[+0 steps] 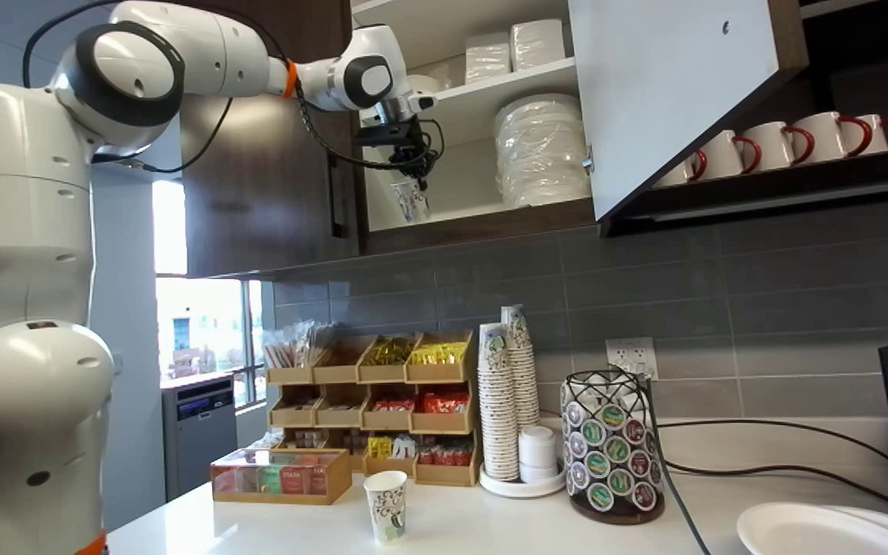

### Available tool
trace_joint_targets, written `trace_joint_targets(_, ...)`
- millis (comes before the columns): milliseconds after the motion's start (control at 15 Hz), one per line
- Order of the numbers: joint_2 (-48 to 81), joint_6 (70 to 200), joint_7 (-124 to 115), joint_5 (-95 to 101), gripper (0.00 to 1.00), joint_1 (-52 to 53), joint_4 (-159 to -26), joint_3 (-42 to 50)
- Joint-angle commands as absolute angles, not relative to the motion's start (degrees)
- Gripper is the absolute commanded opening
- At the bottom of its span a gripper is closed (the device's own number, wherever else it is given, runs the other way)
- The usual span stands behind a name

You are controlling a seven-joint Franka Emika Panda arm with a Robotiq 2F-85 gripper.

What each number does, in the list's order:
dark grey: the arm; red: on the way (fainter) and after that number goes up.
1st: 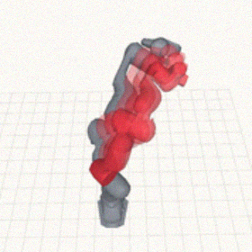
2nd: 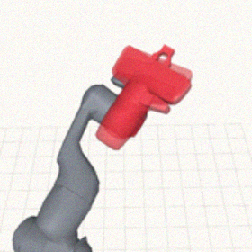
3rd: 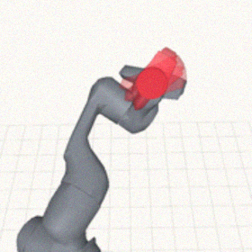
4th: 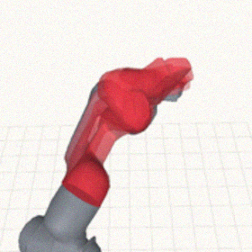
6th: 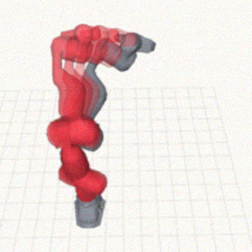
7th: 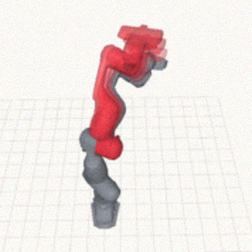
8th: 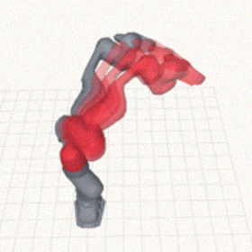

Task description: Take the cup out of the cupboard then put the other one in

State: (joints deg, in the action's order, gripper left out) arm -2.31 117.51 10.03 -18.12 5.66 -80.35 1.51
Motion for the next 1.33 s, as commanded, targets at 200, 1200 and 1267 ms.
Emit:
trace_joint_targets(200, 1.17, 114.57, 8.53, -17.07, 0.44, 5.73, -75.49, 1.43)
trace_joint_targets(1200, -1.47, 124.92, 13.83, -23.27, 1.0, 5.23, -75.42, 1.99)
trace_joint_targets(1267, -3.1, 127.01, 16.72, -24.77, 1.0, 5.05, -77.25, 2.22)
